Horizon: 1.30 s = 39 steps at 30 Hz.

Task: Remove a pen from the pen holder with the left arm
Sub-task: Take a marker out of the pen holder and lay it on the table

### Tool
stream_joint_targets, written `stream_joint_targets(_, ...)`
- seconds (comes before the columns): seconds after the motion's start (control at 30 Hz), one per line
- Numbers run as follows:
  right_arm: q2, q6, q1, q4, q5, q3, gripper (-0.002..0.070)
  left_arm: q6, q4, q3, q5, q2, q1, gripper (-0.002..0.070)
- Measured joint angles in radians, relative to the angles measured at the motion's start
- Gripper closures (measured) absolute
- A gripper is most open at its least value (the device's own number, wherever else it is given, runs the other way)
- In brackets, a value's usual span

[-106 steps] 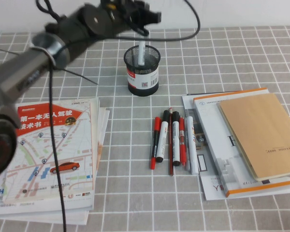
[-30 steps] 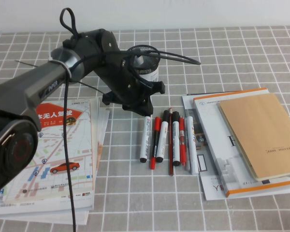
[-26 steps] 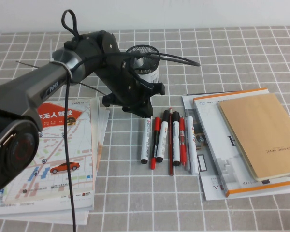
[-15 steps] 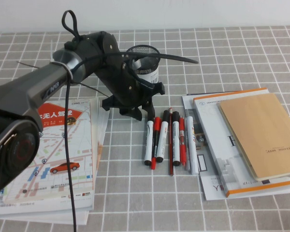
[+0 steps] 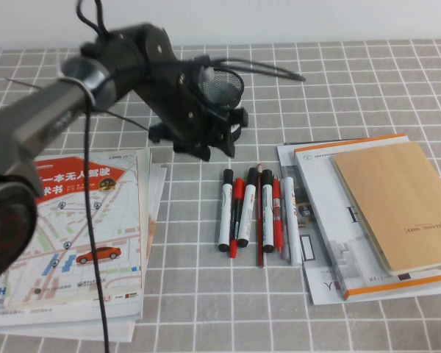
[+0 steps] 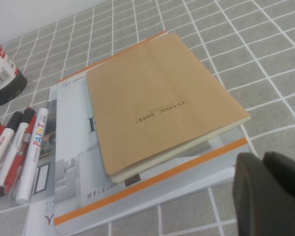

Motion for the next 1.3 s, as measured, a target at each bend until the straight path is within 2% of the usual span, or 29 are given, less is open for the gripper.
stream_joint_targets(0.23, 0.000, 0.000, 0.000, 0.000, 0.000, 0.000, 0.0689, 0.121, 0.106, 0.000, 0.087, -0.170, 0.000, 0.0379)
stream_joint_targets(0.3, 0.000, 0.000, 0.000, 0.000, 0.000, 0.000, 0.0689, 0.125, 0.179, 0.000, 0.125, -0.242, 0.000, 0.0438)
stream_joint_targets(0.43, 0.000, 0.000, 0.000, 0.000, 0.000, 0.000, 0.0689, 0.127, 0.262, 0.000, 0.139, -0.367, 0.000, 0.0606)
stream_joint_targets(0.53, 0.000, 0.000, 0.000, 0.000, 0.000, 0.000, 0.0689, 0.134, 0.268, 0.000, 0.139, -0.468, 0.000, 0.0656)
stream_joint_targets(0.7, 0.000, 0.000, 0.000, 0.000, 0.000, 0.000, 0.0689, 0.165, 0.288, 0.044, 0.129, -0.651, 0.000, 0.0674)
stream_joint_targets(0.83, 0.000, 0.000, 0.000, 0.000, 0.000, 0.000, 0.0689, 0.172, 0.320, 0.203, 0.088, -0.846, 0.000, 0.0676)
stream_joint_targets(1.1, 0.000, 0.000, 0.000, 0.000, 0.000, 0.000, 0.0689, 0.173, 0.312, 0.729, -0.076, -1.268, 0.000, 0.0676)
stream_joint_targets(1.3, 0.000, 0.000, 0.000, 0.000, 0.000, 0.000, 0.0689, 0.141, 0.309, 1.023, -0.099, -1.574, 0.000, 0.0677)
